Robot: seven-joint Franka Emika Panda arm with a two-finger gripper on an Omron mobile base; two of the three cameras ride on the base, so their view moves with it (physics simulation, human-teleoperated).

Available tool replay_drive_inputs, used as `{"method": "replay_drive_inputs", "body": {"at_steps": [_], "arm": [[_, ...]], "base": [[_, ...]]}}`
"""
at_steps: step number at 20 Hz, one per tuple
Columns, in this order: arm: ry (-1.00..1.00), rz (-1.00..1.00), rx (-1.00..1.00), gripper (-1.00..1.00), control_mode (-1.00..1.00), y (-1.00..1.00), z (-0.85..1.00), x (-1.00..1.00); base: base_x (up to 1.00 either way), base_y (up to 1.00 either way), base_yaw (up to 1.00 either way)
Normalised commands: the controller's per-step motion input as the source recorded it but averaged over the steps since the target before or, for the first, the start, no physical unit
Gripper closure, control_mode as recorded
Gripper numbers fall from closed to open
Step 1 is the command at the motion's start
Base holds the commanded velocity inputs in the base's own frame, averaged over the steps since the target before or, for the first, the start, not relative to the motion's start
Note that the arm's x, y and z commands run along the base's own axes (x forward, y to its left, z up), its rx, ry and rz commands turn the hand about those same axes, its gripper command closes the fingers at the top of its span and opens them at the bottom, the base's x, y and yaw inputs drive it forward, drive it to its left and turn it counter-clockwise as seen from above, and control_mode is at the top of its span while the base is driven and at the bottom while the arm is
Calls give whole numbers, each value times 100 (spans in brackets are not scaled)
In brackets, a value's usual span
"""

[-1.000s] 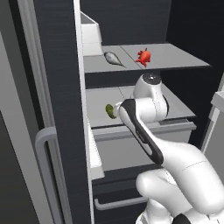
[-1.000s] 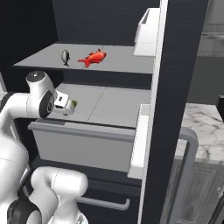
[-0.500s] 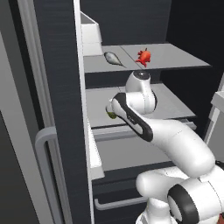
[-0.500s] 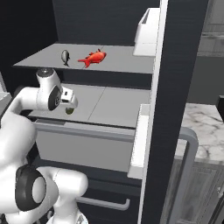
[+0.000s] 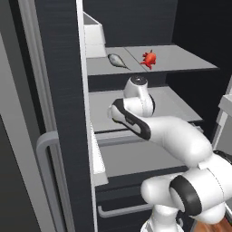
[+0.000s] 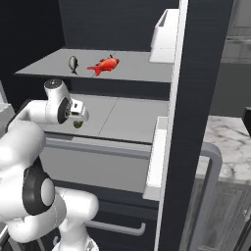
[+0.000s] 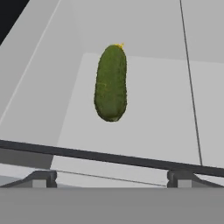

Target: Gather the cucumber and carrot from the fridge and place them on a tray on the dining counter. Then gather the fishs from the fridge and place them on the other tray.

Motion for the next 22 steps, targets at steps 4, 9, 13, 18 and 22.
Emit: {"method": "replay_drive_inputs", "body": {"at_steps": [4,9,13,18,22], "arm": [[0,0,0,-100,-100,0,-13,29],[0,0,0,-100,-100,4,-10,32],[1,0,0,-100,-100,10,-13,32],[1,0,0,-100,-100,13,-17,28],[1,0,-1,-100,-100,13,-22,29]], "base": [[0,0,0],[0,0,0],[0,0,0],[0,0,0],[0,0,0]]}}
